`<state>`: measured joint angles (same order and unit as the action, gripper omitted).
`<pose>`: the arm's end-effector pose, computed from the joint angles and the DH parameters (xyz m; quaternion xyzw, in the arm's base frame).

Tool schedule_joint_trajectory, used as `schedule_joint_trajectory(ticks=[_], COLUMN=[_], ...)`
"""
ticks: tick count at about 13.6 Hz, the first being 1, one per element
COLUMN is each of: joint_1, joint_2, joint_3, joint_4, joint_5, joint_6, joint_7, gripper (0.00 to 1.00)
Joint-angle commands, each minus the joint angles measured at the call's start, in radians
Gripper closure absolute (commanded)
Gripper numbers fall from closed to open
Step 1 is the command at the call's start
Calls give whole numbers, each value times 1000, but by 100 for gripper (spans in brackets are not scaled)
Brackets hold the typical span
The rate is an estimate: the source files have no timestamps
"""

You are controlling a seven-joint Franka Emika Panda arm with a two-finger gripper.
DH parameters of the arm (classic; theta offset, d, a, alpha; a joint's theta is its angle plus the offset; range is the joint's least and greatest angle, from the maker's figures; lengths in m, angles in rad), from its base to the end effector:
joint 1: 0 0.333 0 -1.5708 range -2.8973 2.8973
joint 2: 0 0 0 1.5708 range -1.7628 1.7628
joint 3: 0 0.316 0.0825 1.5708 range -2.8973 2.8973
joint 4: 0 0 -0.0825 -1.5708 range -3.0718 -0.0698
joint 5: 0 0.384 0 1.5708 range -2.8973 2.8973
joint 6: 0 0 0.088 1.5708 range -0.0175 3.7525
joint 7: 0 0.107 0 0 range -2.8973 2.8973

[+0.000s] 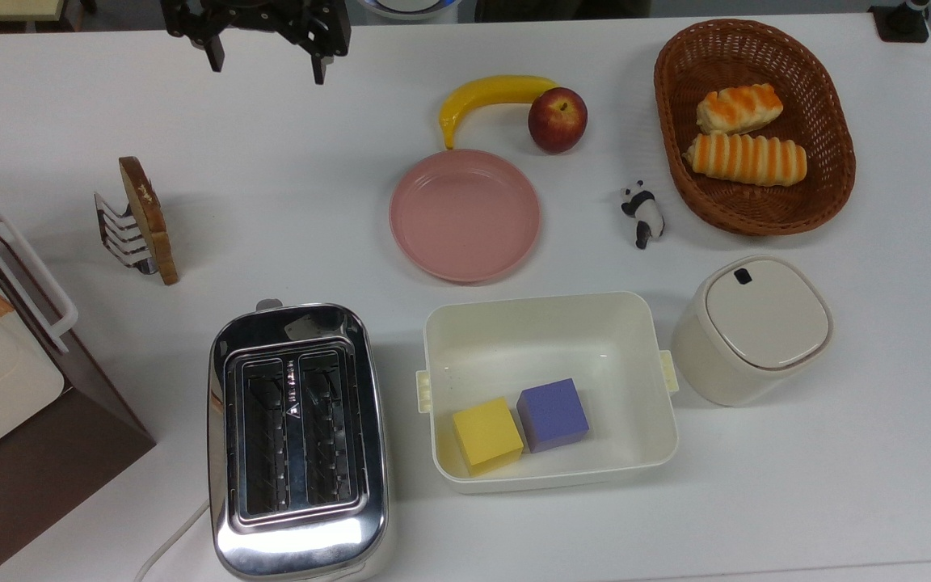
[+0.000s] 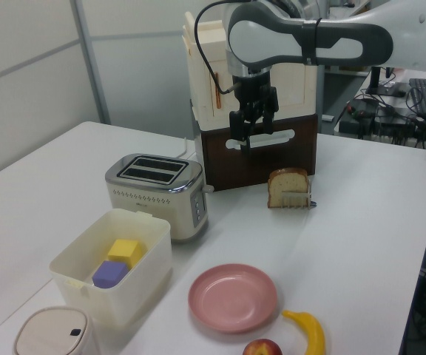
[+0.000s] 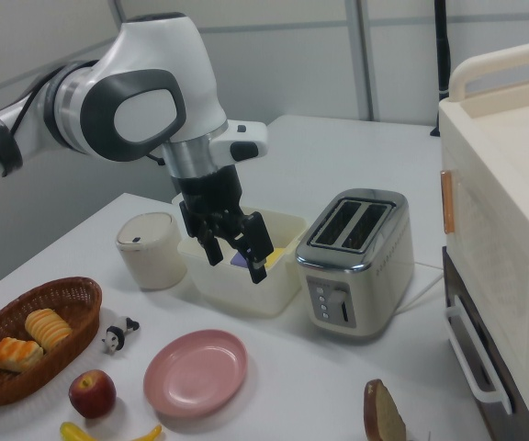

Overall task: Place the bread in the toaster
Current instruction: 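Move the gripper over the toast slice standing in the wire rack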

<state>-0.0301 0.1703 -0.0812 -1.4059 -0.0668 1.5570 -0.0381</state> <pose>0.6010 -0.0700 0.6028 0.9985 -0.0362 -0.0123 0.0395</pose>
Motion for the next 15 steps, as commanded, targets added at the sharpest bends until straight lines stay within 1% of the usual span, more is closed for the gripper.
schedule_joint_trajectory(ticks=[1, 4, 6, 7, 10, 12, 14, 15], joint_1=[18, 15, 12, 10, -40, -74, -99, -112], joint_2=[-29, -28, -26, -23, -22, -18, -20, -18], joint_3=[-11, -17, -23, -25, -26, -25, -26, -26], joint_4=[-41, -39, -39, -39, -63, -85, -119, -151], joint_5=[10, 9, 7, 7, -4, -11, -16, -48], joint_6=[0, 0, 0, 0, 3, 40, 74, 98], joint_7=[-22, -26, -55, -83, -236, -339, -385, -396], gripper=[0, 0, 0, 0, 0, 0, 0, 0])
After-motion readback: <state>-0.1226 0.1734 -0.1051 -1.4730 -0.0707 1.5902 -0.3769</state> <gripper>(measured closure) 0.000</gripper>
